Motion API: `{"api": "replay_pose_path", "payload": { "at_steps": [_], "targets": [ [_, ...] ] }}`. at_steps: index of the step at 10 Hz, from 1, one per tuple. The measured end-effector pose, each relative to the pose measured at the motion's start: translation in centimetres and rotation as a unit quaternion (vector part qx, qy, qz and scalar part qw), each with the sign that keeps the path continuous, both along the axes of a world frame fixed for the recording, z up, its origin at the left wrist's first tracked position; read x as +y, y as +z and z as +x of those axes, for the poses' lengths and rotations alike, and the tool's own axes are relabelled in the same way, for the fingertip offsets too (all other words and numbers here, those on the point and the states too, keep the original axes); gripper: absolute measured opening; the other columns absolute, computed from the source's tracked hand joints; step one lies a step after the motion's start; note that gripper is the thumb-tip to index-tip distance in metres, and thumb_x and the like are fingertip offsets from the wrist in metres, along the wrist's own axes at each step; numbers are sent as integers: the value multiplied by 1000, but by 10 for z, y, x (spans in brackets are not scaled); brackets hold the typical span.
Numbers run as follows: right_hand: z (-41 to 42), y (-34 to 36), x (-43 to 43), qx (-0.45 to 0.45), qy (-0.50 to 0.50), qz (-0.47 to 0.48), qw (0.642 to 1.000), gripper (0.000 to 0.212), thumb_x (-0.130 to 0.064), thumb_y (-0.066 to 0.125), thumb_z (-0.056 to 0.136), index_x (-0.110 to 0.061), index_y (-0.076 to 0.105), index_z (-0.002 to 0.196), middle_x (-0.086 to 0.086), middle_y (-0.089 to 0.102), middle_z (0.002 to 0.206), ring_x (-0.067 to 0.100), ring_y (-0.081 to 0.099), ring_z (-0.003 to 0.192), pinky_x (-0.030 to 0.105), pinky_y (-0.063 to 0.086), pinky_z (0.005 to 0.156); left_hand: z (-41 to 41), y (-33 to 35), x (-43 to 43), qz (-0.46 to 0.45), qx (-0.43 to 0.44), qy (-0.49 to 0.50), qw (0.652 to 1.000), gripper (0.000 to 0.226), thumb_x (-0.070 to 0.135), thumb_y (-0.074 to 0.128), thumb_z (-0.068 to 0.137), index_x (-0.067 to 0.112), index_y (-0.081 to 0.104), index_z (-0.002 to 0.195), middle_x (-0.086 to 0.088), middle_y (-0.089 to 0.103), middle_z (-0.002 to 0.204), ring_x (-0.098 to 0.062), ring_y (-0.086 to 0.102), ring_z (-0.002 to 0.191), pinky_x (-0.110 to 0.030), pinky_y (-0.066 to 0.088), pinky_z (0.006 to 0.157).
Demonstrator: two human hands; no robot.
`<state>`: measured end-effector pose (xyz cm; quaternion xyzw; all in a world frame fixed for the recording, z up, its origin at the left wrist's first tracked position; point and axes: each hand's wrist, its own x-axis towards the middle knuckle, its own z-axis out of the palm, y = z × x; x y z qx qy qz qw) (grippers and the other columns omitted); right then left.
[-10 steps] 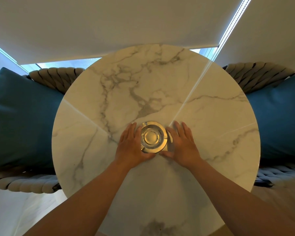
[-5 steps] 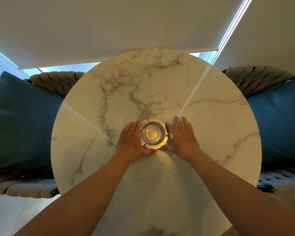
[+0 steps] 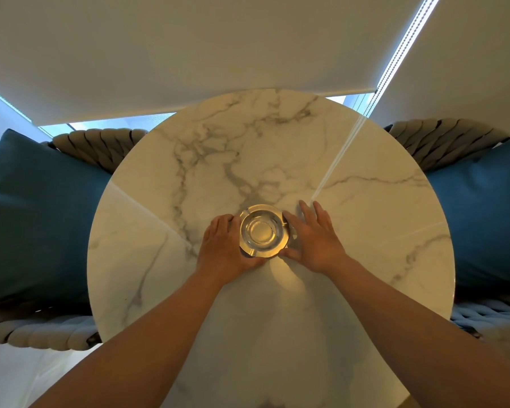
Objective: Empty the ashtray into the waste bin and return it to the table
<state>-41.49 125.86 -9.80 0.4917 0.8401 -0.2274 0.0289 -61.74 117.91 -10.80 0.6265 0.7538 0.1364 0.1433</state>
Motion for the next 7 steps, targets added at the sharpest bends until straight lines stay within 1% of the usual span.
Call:
{"api": "replay_pose_path", "payload": {
  "at_steps": [1, 2, 4, 6, 7],
  "targets": [
    [-1, -2, 2, -4, 1, -1, 1000, 97, -63, 71, 71, -28, 26, 150, 13, 9, 163, 41, -5, 149, 51, 4, 121, 2, -2, 2, 0, -1, 3, 1000, 105, 79, 63, 49, 13, 50, 130, -4, 55, 113, -26, 48, 112, -37, 43, 96],
    [-1, -2, 6, -4, -3, -14, 1000, 101, -65, 72, 68, -29, 25, 150, 12, 8, 164, 41, -6, 149, 51, 4, 121, 3, -3, 3, -8, 0, 4, 1000, 107, 79, 62, 49, 13, 48, 131, -3, 53, 115, -26, 46, 114, -36, 42, 97],
    [0, -4, 12, -11, -3, -21, 1000, 101, -65, 71, 68, -31, 22, 149, 12, 8, 164, 41, -8, 149, 52, 4, 121, 8, -4, 7, -15, -6, 18, 1000, 108, 81, 58, 46, 12, 47, 129, -5, 52, 118, -27, 45, 117, -37, 40, 97],
    [-2, -1, 12, -6, -3, -23, 1000, 101, -62, 73, 69, -29, 22, 151, 12, 9, 163, 40, -6, 149, 52, 6, 121, 6, -1, 9, -24, -8, 16, 1000, 111, 80, 59, 44, 13, 45, 131, -5, 52, 121, -28, 44, 119, -38, 39, 98],
    [-1, -2, 10, -9, -1, -31, 999, 107, -59, 73, 70, -27, 15, 153, 11, 6, 164, 38, -7, 149, 51, 5, 122, 5, -2, 8, -37, -23, 17, 999, 116, 73, 70, 43, 17, 37, 138, -3, 47, 132, -26, 41, 127, -38, 37, 103]
  ]
}}
